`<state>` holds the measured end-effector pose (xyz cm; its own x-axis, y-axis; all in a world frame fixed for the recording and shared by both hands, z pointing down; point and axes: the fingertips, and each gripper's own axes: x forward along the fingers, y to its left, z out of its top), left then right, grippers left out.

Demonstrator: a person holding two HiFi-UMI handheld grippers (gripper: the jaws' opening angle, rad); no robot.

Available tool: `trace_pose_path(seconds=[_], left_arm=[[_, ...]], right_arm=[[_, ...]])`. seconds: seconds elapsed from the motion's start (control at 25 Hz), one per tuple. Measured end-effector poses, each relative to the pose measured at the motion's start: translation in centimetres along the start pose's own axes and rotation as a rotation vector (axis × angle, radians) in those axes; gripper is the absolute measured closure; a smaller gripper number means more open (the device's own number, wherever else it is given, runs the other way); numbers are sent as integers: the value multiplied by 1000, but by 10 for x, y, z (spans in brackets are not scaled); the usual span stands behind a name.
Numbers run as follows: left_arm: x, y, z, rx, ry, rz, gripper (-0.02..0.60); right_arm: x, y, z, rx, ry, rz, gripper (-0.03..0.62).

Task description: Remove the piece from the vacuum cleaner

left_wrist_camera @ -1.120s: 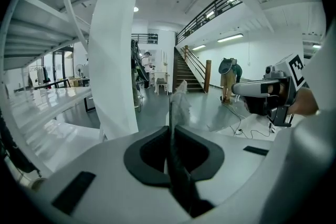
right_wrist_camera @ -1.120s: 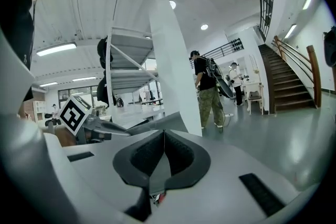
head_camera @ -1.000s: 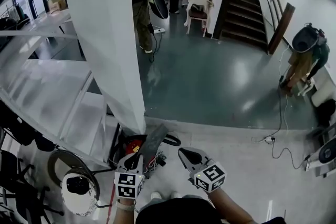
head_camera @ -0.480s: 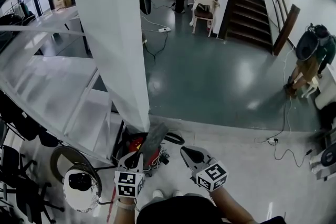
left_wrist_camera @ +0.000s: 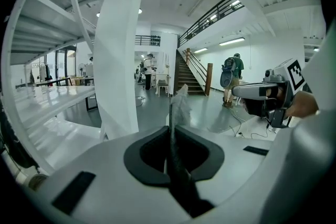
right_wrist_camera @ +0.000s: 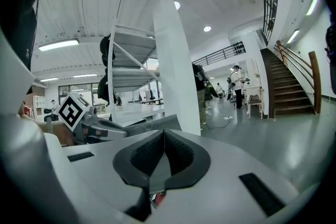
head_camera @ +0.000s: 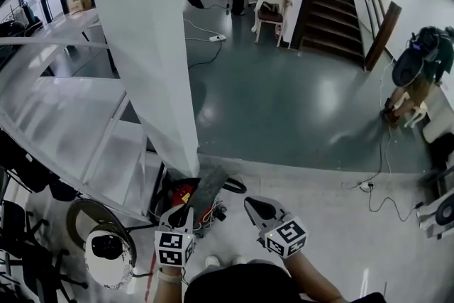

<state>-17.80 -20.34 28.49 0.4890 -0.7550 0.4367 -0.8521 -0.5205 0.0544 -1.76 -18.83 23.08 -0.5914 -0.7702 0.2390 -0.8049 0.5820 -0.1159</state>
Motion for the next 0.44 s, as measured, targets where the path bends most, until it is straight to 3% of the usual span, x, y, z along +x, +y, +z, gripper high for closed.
trace_pose_path(seconds=[0.44], left_arm=[[4,-9,-1,28,6,-29,540]], right_arm=[[-11,-5,-2,1,2,-41,563]])
